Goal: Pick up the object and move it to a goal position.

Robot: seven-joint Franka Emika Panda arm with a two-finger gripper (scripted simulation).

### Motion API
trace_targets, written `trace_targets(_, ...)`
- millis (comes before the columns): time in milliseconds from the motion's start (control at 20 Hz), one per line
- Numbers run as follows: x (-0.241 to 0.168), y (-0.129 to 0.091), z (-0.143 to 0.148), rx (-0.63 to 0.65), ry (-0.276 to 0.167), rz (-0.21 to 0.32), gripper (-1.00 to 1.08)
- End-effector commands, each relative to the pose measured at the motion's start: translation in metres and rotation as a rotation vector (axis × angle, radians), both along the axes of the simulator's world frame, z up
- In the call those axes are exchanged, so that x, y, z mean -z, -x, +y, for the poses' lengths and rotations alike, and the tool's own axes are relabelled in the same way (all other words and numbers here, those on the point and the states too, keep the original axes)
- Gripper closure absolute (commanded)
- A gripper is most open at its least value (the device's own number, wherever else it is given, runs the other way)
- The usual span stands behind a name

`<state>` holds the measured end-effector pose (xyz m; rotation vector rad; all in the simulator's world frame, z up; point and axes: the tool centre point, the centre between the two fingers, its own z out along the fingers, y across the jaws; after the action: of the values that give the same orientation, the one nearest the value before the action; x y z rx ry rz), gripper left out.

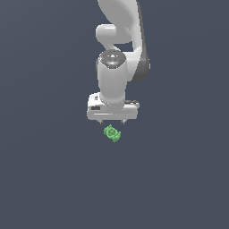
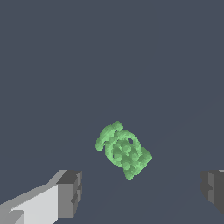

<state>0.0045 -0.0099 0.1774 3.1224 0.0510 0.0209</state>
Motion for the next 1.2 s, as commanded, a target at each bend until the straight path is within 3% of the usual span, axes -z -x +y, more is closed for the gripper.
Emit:
trace_targets(0, 0.000, 0.000, 0.000, 0.000, 0.000, 0.000, -0.92)
trace_targets(600, -0.018, -0.010, -0.007, 0.044, 0.000, -0.021, -0.92)
trace_targets(1150, -0.006, -0.007, -0.007, -0.062, 0.003, -0.014, -0.92)
